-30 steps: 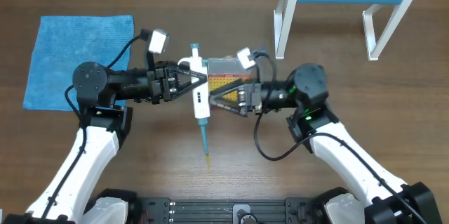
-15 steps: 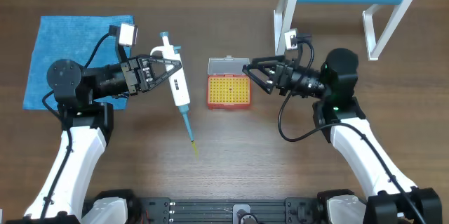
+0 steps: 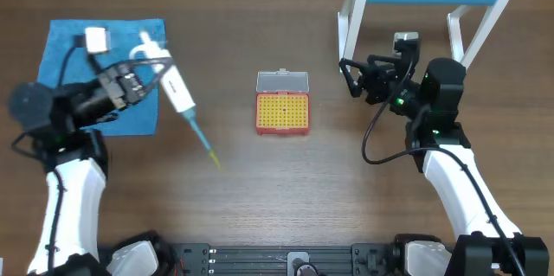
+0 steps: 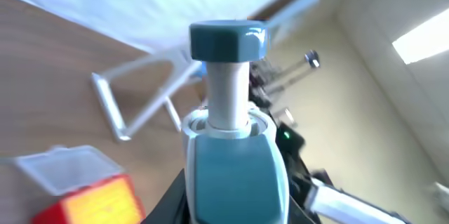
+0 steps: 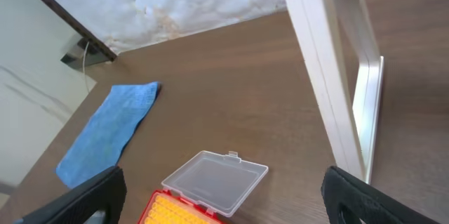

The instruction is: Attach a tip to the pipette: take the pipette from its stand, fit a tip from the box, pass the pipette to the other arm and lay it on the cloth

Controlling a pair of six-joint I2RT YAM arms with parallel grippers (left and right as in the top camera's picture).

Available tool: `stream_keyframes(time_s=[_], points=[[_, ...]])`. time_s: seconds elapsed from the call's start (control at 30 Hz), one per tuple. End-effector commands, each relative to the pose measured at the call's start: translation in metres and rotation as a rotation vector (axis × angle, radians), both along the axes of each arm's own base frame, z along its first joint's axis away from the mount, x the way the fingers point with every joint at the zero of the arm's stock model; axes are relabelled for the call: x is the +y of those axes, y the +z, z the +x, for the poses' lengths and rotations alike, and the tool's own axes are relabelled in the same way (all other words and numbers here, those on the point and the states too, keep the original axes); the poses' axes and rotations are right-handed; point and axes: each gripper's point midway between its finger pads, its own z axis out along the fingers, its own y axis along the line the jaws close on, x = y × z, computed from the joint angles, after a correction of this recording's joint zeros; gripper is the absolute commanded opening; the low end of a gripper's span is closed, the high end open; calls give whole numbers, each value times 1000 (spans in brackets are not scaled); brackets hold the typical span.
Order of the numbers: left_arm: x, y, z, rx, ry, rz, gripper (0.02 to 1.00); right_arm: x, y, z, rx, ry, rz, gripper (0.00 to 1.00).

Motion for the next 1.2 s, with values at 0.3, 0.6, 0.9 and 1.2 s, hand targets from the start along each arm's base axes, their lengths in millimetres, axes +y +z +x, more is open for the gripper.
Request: stream_keyframes(time_s=[0.3, 0.6, 0.9, 1.2], points=[[84, -144, 28, 323, 535, 428, 25, 1, 9, 2, 56, -46, 103, 899], [145, -100, 21, 454, 679, 845, 25, 6, 9, 1, 63, -35, 110, 899], [191, -49, 53, 576, 548, 1115, 27, 6, 9, 1, 64, -35, 110, 899], [254, -83, 118, 771, 474, 1274, 27, 25, 8, -5, 68, 15, 108, 899]])
